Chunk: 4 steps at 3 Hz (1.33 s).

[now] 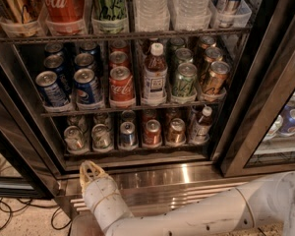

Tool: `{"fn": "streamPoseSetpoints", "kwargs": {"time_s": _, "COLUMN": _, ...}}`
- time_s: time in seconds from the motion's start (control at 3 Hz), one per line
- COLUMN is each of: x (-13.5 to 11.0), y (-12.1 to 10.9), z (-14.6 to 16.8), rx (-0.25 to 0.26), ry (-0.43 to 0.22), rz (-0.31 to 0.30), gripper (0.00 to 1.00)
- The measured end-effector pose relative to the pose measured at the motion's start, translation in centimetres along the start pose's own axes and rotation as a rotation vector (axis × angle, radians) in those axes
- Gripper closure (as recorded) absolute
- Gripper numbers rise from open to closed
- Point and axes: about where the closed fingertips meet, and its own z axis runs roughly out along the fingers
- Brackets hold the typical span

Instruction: Pick 7up can from bottom shelf of fridge

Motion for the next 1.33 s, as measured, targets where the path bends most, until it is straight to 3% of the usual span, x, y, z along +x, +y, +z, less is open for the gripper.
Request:
{"fn": "streamPoseSetpoints", "kwargs": {"time_s": 0.33, "x": 0.5, "y": -0.7, "z": 0.0, "rx": 0.047, "ry": -0.022, "rz": -0.031, "gripper": 0.60}}
{"fn": "streamPoseSetpoints", "kwargs": {"time_s": 0.67, "x": 1.0, "y": -1.7, "z": -0.2, "rx": 0.097, "ry": -0.033, "rz": -0.046, "gripper": 0.47}}
{"fn": "streamPoseSetpoints", "kwargs": {"time_s": 1.0, "x": 1.6, "y": -3.6, "z": 1.1, "rx": 0.144, "ry": -0.048, "rz": -0.063, "gripper": 0.49}}
{"fn": "streamPoseSetpoints", "kwargs": {"time_s": 1.33, "x": 1.8, "y": -3.8, "z": 1.6, "rx": 0.140, "ry": -0.048, "rz": -0.064, "gripper": 0.50}}
